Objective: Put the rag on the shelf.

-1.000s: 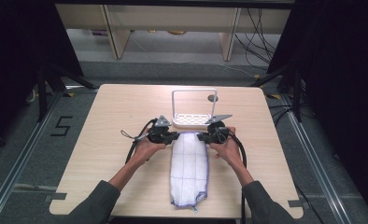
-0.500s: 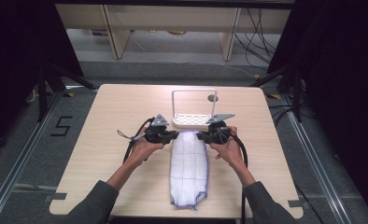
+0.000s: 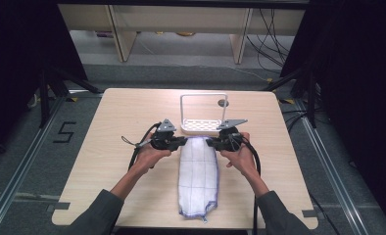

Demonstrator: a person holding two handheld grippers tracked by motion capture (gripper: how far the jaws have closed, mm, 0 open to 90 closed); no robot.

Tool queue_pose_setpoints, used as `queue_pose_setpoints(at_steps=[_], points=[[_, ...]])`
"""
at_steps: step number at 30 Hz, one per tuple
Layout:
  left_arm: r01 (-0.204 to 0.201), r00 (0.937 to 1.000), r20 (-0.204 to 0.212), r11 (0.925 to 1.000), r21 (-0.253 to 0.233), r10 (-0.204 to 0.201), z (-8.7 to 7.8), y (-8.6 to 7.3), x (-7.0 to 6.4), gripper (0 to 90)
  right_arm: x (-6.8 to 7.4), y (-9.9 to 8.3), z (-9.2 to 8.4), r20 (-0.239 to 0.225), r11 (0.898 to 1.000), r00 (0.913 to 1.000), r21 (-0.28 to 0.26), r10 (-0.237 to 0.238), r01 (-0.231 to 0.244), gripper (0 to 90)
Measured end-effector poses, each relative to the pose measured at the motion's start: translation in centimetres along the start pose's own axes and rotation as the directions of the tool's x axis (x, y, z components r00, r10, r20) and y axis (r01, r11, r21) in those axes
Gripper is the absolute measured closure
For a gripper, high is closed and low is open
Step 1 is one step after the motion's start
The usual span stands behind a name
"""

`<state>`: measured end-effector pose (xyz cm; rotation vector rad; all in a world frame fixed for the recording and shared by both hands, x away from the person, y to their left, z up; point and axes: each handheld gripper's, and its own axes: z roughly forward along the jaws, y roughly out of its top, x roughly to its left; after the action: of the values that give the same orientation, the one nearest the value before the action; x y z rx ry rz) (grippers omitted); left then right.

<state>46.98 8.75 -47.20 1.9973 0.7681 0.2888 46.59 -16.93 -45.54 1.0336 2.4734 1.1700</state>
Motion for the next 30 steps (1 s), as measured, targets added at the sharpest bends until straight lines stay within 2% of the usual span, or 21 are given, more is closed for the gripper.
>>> queue_pose_setpoints(at_steps=[3, 6, 11, 12, 14, 15, 22, 26, 27, 28, 30], points=[[0.006, 1.0000, 0.008, 0.9999, -0.011, -0.006, -0.5, 0.3, -0.2, 84.7, 0.2, 0.2, -0.2, 0.004, 1.000, 1.0000, -0.015, 0.003, -0.003, 83.2], [0.001, 1.0000, 0.006, 0.9998, -0.018, -0.001, -1.0, 0.7, -0.5, 84.8, 0.4, 0.5, -0.8, -0.012, 1.000, 0.9999, -0.019, 0.006, -0.007, 83.3], [-0.023, 0.9993, 0.030, 0.9987, -0.045, 0.024, -2.4, 1.8, -1.2, 84.8, 0.7, 1.0, -2.3, -0.011, 0.999, 0.9999, -0.037, 0.001, -0.002, 83.4], [-0.025, 0.9992, 0.030, 0.9986, -0.046, 0.026, -2.7, 2.1, -1.3, 84.8, 0.9, 1.1, -2.6, -0.016, 0.999, 0.9996, -0.041, 0.021, -0.022, 83.4], [-0.029, 0.9989, 0.036, 0.9983, -0.050, 0.031, -3.3, 2.6, -1.6, 84.8, 1.0, 1.2, -2.8, -0.025, 0.998, 0.9997, -0.070, 0.001, -0.003, 83.5], [-0.039, 0.9988, 0.029, 0.9981, -0.047, 0.041, -3.6, 2.9, -1.7, 84.8, 1.2, 1.3, -3.3, -0.023, 0.999, 0.9997, -0.050, 0.002, -0.003, 83.6], [-0.053, 0.9980, 0.033, 0.9978, -0.038, 0.055, -5.1, 4.5, -2.2, 84.7, 2.0, 2.3, -4.8, -0.031, 0.997, 0.9995, -0.073, -0.004, 0.001, 83.8], [-0.047, 0.9983, 0.034, 0.9981, -0.040, 0.048, -6.2, 5.3, -2.4, 84.8, 2.3, 3.1, -5.9, -0.040, 0.998, 0.9992, -0.070, 0.000, -0.003, 83.9], [-0.061, 0.9976, 0.031, 0.9973, -0.041, 0.062, -6.4, 5.6, -2.6, 84.8, 2.3, 3.4, -6.2, -0.038, 0.997, 0.9991, -0.077, -0.016, 0.013, 83.9], [-0.067, 0.9974, 0.025, 0.9969, -0.041, 0.068, -6.7, 5.9, -2.7, 84.8, 2.5, 3.7, -6.5, -0.050, 0.997, 0.9987, -0.075, -0.005, 0.002, 83.9], [-0.067, 0.9971, 0.032, 0.9968, -0.044, 0.069, -7.3, 6.6, -2.9, 84.8, 2.6, 4.2, -7.1, -0.040, 0.996, 0.9989, -0.086, -0.024, 0.021, 84.0]])
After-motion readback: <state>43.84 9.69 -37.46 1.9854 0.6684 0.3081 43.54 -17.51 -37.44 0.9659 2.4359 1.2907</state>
